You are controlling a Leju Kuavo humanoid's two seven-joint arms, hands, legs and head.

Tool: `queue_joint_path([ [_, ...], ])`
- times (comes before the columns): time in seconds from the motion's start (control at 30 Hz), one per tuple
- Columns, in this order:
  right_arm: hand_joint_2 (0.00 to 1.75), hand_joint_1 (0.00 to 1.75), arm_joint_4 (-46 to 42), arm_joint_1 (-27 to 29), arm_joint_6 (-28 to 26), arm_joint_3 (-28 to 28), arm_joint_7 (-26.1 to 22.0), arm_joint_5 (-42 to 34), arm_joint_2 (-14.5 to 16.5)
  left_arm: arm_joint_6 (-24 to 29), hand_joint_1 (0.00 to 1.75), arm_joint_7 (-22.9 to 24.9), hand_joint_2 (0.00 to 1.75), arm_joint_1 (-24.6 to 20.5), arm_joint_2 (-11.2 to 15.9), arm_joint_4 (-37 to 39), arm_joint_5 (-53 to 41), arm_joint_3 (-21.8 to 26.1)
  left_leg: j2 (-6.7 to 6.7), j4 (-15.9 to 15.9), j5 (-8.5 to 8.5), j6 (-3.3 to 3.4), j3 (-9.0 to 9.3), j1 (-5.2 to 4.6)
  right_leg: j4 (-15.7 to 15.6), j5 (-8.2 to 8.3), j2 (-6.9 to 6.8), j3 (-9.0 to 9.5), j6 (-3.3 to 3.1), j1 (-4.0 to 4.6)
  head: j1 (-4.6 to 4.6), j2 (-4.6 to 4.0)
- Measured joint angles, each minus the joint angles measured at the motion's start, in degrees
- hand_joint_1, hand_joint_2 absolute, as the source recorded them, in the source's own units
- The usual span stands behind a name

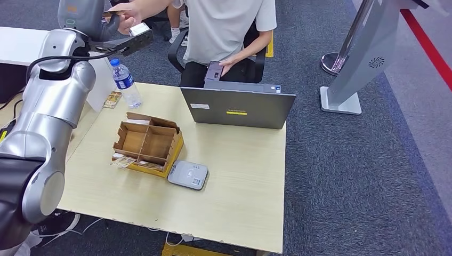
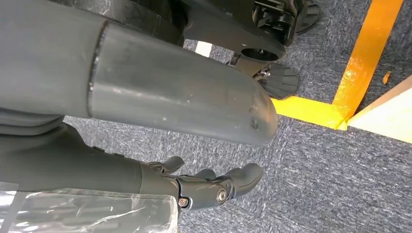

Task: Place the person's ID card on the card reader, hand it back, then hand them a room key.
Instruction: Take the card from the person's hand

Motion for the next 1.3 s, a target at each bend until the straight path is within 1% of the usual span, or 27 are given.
queue_joint_path([
  [0.2, 0.00, 0.00, 0.1, -0.1, 0.0, 0.7, 0.1, -0.5, 0.2, 0.4, 1.75, 0.0, 1.75, -1.1, 0.2, 1.5, -0.2, -1.9, -0.01, 0.0, 0.00, 0.00, 0.00, 0.00, 0.0, 0.00, -0.01, 0.00, 0.00, 0.00, 0.00, 0.00],
  [0.6, 0.00, 0.00, 0.3, -0.1, 0.1, 1.3, 0.1, -0.7, 0.3, 0.4, 1.75, 0.0, 1.75, -1.3, -0.1, 1.7, 0.9, -3.4, -0.01, 0.0, 0.00, 0.00, 0.00, 0.00, 0.0, 0.01, -0.01, 0.00, 0.00, 0.00, 0.00, 0.00],
  [0.7, 0.00, 0.00, 0.3, -0.1, 0.1, 1.5, 0.1, -0.8, 0.3, 1.3, 1.75, 0.0, 1.75, -1.0, -0.5, 1.6, 1.8, -3.4, -0.01, 0.0, 0.00, 0.00, 0.00, 0.00, 0.0, 0.01, -0.02, 0.00, 0.00, 0.00, 0.00, 0.00],
  [0.77, 0.00, 0.00, 0.3, -0.1, 0.0, 1.7, 0.0, -1.2, 0.3, 2.7, 1.75, -0.6, 1.75, 0.4, -0.9, 0.2, 2.9, -3.5, -0.01, 0.0, 0.00, 0.00, 0.00, -0.02, 0.0, 0.01, -0.01, 0.00, 0.00, -0.01, 0.01, 0.00],
  [0.83, 0.00, 0.00, 0.3, 0.0, -0.4, 1.7, -0.3, -2.1, 0.4, 4.5, 1.75, -1.6, 1.75, 4.3, -1.0, -4.8, 4.1, -3.7, 0.00, 0.0, 0.00, 0.00, 0.02, -0.07, 0.0, 0.00, -0.01, 0.01, 0.01, -0.03, 0.00, 0.00],
  [0.93, 0.00, 0.00, 0.4, 0.5, -1.1, 1.7, -1.1, -3.6, 0.5, 6.3, 1.75, -2.0, 1.75, 14.0, -0.5, -17.3, 4.5, -5.3, -0.01, 0.0, -0.03, 0.03, 0.01, -0.12, 0.0, -0.03, -0.02, 0.01, 0.02, -0.06, -0.05, 0.00],
  [1.03, 0.00, 0.00, 0.5, 1.0, -1.6, 1.7, -2.0, -4.7, 0.5, 6.6, 1.75, -1.3, 1.75, 24.1, 0.7, -30.1, 3.5, -8.8, 0.02, 0.0, -0.08, 0.05, -0.03, -0.13, 0.0, -0.06, -0.01, -0.02, 0.05, -0.06, -0.04, 0.00],
  [1.1, 0.00, 0.00, 0.5, 1.5, -1.8, 1.7, -2.6, -5.2, 0.5, 6.6, 1.75, -0.8, 1.75, 29.4, 1.8, -37.3, 2.7, -11.5, 0.03, 0.0, -0.11, 0.05, -0.06, -0.13, 0.0, -0.08, 0.00, -0.05, 0.07, -0.05, -0.03, 0.00],
  [1.2, 0.00, 0.00, 0.6, 2.0, -1.9, 1.7, -3.0, -5.9, 0.5, 6.4, 1.75, -0.5, 1.75, 34.9, 3.1, -44.5, 2.0, -14.5, 0.01, 0.0, -0.11, 0.06, -0.08, -0.13, 0.0, -0.10, -0.03, -0.07, 0.10, -0.06, -0.03, 0.00],
  [1.3, 0.00, 0.00, 0.8, 2.3, -1.9, 1.7, -3.4, -6.2, 0.5, 5.4, 1.75, -0.3, 1.75, 38.4, 3.9, -48.0, 1.7, -16.8, 0.00, 0.0, -0.10, 0.06, -0.07, -0.13, 0.0, -0.09, -0.03, -0.06, 0.10, -0.05, -0.03, 0.00],
])
